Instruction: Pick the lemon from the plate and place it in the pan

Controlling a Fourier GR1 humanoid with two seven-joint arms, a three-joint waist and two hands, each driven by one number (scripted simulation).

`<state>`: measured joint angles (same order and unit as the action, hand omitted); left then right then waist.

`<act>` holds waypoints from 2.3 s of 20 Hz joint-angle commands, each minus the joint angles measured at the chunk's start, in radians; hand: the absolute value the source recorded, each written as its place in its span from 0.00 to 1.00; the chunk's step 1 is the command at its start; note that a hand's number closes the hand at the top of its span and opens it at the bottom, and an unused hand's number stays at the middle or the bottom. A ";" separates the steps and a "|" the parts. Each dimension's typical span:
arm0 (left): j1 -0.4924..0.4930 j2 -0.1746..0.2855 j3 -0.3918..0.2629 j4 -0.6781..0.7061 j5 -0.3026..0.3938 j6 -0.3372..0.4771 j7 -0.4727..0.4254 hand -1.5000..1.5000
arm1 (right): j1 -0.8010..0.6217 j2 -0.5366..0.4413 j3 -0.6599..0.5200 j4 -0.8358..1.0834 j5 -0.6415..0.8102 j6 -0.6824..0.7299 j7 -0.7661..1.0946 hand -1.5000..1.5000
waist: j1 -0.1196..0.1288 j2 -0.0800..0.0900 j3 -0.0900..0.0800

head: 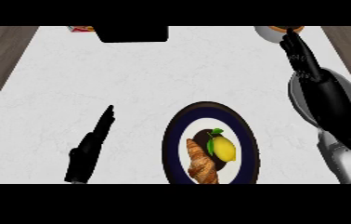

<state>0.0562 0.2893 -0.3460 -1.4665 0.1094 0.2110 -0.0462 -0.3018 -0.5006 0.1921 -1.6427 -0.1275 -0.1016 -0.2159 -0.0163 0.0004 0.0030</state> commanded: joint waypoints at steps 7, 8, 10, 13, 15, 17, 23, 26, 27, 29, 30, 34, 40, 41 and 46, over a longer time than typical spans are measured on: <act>-0.132 -0.087 0.004 -0.096 0.033 -0.012 -0.068 0.50 | -0.204 -0.152 0.282 -0.017 0.174 0.379 -0.029 1.00 | 0.071 -0.002 -0.009; -0.117 -0.076 0.024 -0.159 0.040 -0.005 -0.045 0.50 | -0.160 -0.067 0.211 0.138 -0.037 0.469 -0.066 1.00 | 0.045 0.004 -0.002; -0.062 -0.083 0.019 -0.121 0.048 -0.024 -0.117 0.50 | -0.183 -0.131 0.180 0.207 -0.106 0.635 -0.164 0.00 | 0.047 0.006 -0.003; -0.091 -0.087 0.030 -0.093 0.047 -0.035 -0.118 0.50 | -0.211 -0.191 0.202 0.242 -0.027 0.763 -0.300 0.00 | 0.037 0.006 -0.003; -0.159 -0.079 0.059 -0.117 0.059 -0.029 -0.044 0.50 | -0.260 -0.227 0.188 0.314 0.112 0.742 -0.426 0.00 | 0.044 0.008 -0.001; -0.127 -0.082 0.067 -0.089 0.066 -0.054 -0.101 0.50 | -0.313 -0.197 0.208 0.338 0.173 0.739 -0.437 0.00 | 0.041 0.006 -0.002; -0.120 -0.110 0.061 -0.062 0.038 -0.031 -0.097 0.50 | -0.398 -0.165 0.314 0.238 0.295 0.725 -0.317 0.00 | 0.031 0.000 -0.004; -0.136 -0.091 0.092 -0.052 0.054 -0.060 -0.109 0.50 | -0.398 -0.171 0.379 0.204 0.391 0.725 -0.288 0.00 | 0.027 0.001 -0.004; -0.109 -0.106 0.064 -0.097 0.030 -0.025 -0.079 0.50 | -0.398 -0.157 0.404 0.161 0.407 0.728 -0.231 0.00 | 0.027 -0.003 -0.004; -0.119 -0.120 0.054 -0.074 0.013 -0.020 -0.084 0.50 | -0.409 -0.120 0.450 0.139 0.472 0.718 -0.176 0.00 | 0.025 -0.002 -0.004; -0.122 -0.107 0.074 -0.081 0.032 -0.035 -0.097 0.50 | -0.425 -0.130 0.486 0.123 0.517 0.727 -0.155 0.00 | 0.027 -0.003 -0.004; -0.095 -0.089 0.076 -0.144 0.044 -0.048 -0.060 0.50 | -0.386 -0.095 0.627 0.079 0.700 0.681 -0.115 0.00 | 0.032 -0.004 -0.003; -0.088 -0.111 0.073 -0.108 0.019 -0.046 -0.086 0.50 | -0.340 -0.082 0.725 0.060 0.907 0.661 -0.060 0.00 | 0.022 -0.002 -0.003; -0.089 -0.133 0.076 -0.060 0.030 -0.064 -0.123 0.50 | -0.345 -0.074 0.709 0.120 0.931 0.650 -0.099 0.00 | 0.022 0.000 -0.003; -0.102 -0.138 0.089 -0.084 -0.005 -0.062 -0.087 0.50 | -0.238 -0.023 0.674 0.103 1.021 0.678 -0.079 0.00 | 0.018 -0.001 -0.003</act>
<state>-0.0315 0.1600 -0.2686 -1.5581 0.1151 0.1596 -0.1477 -0.5929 -0.5783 0.8737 -1.5406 0.8195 0.5534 -0.3258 0.0036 -0.0005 -0.0001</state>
